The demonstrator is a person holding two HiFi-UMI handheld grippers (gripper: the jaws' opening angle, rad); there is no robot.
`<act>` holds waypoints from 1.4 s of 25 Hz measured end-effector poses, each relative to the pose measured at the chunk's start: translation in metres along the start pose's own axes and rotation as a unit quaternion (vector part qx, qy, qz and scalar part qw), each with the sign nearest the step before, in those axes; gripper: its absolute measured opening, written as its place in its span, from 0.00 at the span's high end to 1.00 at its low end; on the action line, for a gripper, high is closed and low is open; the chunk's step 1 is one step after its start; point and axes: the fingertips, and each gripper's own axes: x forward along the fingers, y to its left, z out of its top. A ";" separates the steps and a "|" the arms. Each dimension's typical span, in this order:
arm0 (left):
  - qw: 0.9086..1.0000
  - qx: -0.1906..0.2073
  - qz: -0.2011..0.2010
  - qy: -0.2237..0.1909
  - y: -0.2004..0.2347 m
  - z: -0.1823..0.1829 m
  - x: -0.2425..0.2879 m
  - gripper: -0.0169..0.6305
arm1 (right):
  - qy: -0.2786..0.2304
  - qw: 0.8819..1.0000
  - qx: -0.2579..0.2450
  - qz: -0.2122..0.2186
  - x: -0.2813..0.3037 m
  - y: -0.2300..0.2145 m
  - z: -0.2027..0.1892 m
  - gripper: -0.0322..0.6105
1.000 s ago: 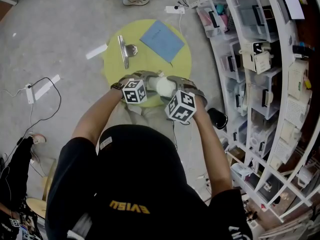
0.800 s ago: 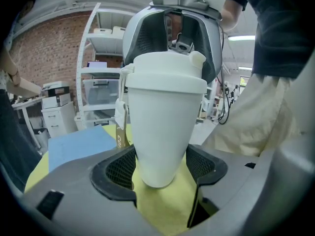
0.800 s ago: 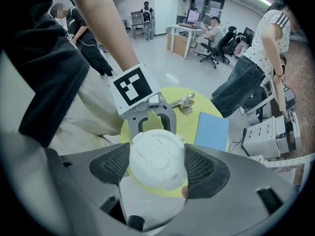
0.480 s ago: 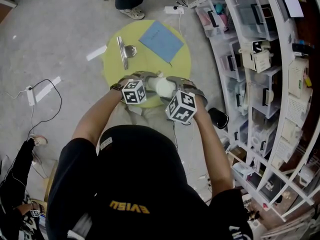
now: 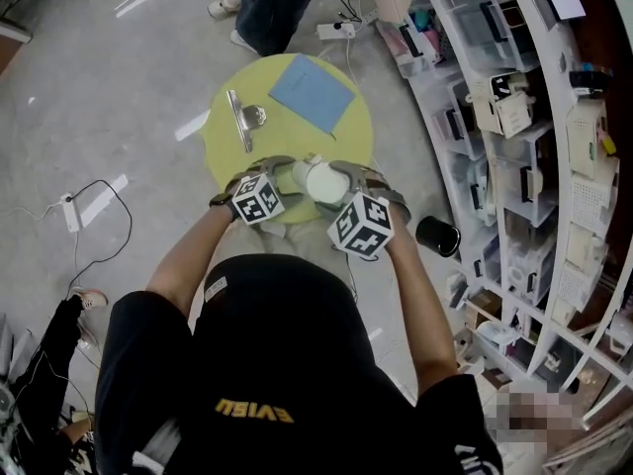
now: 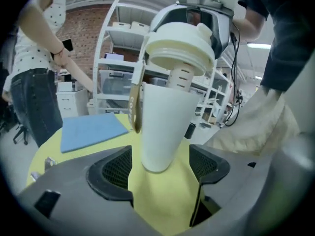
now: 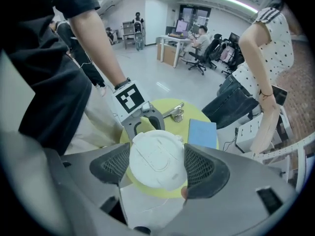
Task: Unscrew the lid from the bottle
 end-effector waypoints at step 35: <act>0.939 -0.201 0.163 -0.228 0.043 0.115 -0.218 0.64 | -0.509 0.589 0.625 -0.057 -0.125 -0.005 -0.100 0.42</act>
